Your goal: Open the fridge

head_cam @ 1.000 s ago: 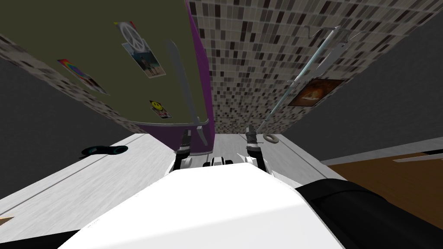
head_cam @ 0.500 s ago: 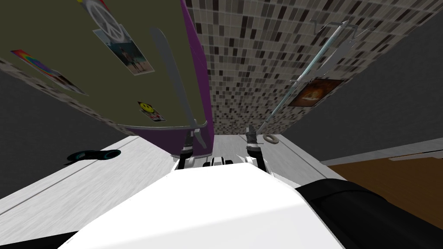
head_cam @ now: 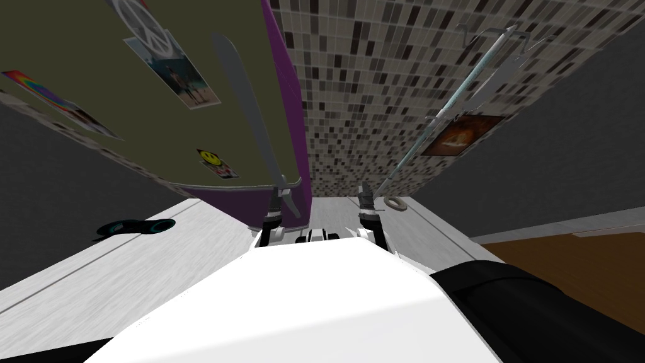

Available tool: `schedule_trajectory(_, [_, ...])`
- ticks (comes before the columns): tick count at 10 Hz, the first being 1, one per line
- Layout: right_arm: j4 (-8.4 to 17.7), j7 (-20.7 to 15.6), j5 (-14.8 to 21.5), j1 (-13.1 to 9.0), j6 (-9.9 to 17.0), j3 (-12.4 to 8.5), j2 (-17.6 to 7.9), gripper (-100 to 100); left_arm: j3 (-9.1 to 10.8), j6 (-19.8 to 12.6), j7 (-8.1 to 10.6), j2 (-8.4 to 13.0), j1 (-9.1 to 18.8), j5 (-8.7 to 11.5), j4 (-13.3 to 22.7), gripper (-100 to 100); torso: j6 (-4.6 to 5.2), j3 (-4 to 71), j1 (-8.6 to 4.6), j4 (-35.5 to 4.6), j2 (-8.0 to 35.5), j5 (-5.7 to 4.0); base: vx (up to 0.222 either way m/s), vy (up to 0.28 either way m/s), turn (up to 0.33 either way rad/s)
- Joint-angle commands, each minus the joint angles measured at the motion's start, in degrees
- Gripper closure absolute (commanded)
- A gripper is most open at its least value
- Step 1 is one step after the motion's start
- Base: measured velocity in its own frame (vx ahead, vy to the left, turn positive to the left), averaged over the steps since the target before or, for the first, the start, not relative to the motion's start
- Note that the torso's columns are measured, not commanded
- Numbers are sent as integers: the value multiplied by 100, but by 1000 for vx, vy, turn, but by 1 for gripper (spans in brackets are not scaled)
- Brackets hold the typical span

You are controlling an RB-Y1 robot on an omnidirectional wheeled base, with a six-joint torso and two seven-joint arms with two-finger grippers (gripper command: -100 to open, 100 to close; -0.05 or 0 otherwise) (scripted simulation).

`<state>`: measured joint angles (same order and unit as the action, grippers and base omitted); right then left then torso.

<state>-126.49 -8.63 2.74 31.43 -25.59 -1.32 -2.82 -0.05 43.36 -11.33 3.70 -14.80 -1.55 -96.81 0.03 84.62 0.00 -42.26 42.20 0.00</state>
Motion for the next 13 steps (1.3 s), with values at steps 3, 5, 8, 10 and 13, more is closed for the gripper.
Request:
schedule_trajectory(3, [0, 0, 0, -1, 0, 0, 0, 0, -11, 191, -6, -10, -38, -3, 169, 100, 0, -4, 2, 0, 7, 1, -12, 0, -10])
schedule_trajectory(5, [0, 0, 0, -1, 0, 0, 0, 0, -14, 215, 0, -7, -64, -3, 179, 100, -3, -8, 1, -4, 14, 0, -22, 4, -2])
schedule_trajectory(8, [0, 0, 0, 0, 0, 0, 0, 0, 49, -215, -13, 301, -53, 12, -30, -100, -3, -1, -9, -1, 3, -3, -1, -32, 15])
schedule_trajectory(10, [0, 0, 0, 0, 0, 0, 0, 0, 91, -498, -21, 399, -44, 22, -176, -100, 0, -3, -1, 0, 4, 0, 4, -34, 22])
schedule_trajectory(13, [0, 0, 0, -1, 0, 1, 1, 0, 164, -969, -38, 521, -30, 39, -446, -100, 1, -3, -7, -1, 6, -2, -4, -40, 12])
